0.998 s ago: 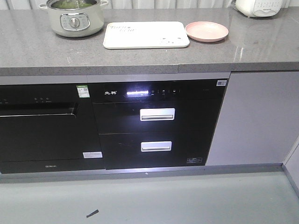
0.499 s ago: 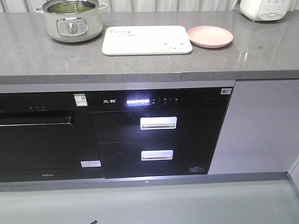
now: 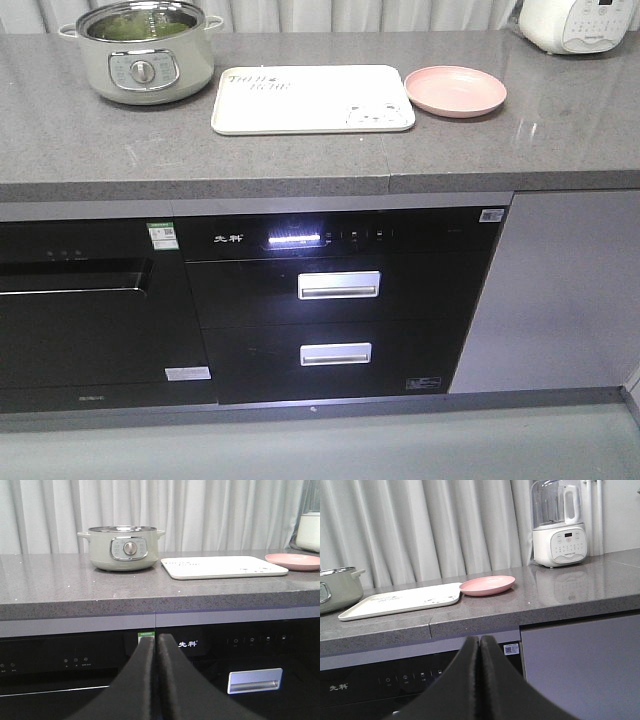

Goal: Transfer vegetables to tray and serve
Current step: 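Drive up to the counter edge facing the tray and pot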

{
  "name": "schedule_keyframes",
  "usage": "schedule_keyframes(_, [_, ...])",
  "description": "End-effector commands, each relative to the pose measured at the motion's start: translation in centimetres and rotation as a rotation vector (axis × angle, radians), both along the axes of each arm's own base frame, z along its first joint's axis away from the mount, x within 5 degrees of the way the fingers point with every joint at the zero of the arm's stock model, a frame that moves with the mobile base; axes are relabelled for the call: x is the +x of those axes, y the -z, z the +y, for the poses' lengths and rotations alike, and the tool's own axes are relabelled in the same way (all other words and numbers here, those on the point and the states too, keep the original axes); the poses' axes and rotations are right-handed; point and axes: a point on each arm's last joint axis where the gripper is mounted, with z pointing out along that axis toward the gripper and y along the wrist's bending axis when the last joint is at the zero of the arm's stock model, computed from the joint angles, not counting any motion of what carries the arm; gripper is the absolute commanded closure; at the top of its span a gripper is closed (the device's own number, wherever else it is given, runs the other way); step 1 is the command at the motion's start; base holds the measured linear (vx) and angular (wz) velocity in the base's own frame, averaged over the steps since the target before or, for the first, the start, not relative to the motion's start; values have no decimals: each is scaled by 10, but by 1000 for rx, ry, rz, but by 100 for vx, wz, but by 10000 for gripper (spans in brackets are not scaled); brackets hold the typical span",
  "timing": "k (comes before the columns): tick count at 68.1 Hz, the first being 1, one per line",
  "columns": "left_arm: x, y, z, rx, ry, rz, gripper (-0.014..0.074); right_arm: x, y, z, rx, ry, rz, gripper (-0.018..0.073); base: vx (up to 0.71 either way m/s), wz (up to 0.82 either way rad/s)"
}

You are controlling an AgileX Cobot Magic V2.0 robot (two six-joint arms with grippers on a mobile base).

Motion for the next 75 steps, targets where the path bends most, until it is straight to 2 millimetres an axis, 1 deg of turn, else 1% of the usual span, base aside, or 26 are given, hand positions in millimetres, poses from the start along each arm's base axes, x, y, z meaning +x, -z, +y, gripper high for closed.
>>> schedule_keyframes(1, [0,2,1,-18,-11,-57,602,1,-1,1,-18,-7,-50,565,11,-1])
schedule_keyframes(75, [0,2,1,-18,-11,-57,602,1,-1,1,-18,-7,-50,565,12,-2])
